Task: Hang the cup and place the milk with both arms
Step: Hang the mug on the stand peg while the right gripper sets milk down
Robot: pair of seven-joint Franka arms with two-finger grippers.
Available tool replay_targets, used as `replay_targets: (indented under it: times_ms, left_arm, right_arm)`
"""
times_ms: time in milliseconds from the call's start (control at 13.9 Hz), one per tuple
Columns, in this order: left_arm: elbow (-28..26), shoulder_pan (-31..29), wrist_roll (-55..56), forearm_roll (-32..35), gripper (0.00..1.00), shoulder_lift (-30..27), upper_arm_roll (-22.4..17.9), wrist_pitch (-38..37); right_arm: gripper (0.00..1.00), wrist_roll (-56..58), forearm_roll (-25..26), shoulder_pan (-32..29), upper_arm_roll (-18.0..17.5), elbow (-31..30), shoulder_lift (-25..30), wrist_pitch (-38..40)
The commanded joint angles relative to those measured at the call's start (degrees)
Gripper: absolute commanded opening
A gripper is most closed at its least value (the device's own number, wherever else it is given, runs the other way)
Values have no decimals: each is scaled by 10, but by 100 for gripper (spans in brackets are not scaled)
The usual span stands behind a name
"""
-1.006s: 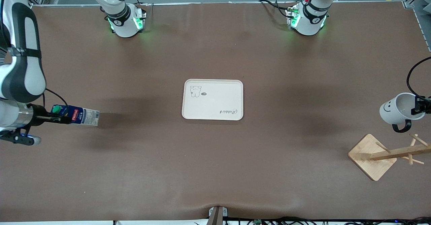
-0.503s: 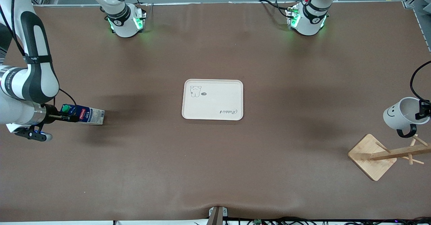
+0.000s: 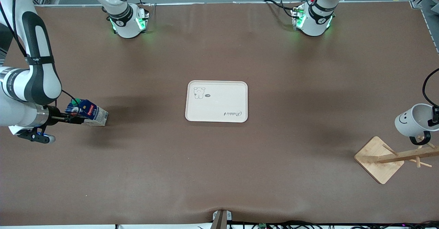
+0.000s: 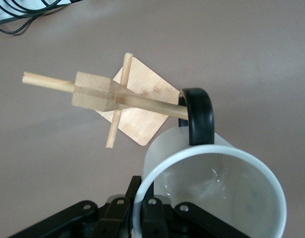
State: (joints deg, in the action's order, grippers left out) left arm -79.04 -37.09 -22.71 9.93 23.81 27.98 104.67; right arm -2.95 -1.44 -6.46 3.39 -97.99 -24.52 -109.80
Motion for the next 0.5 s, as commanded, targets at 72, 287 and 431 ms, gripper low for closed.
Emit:
replay_targets:
  times_ms: [72, 287, 431]
  left_arm:
    - [13, -11, -13, -10, 0, 14, 3, 10]
    - [14, -11, -7, -11, 99, 15, 4, 11]
    - [14, -9, -2, -15, 100, 9, 7, 10]
  right_arm:
    - [100, 1, 6, 0, -8, 51, 10, 74]
    - [100, 1, 10, 7, -8, 74, 10, 94]
    - [100, 1, 13, 15, -8, 118, 10, 96]
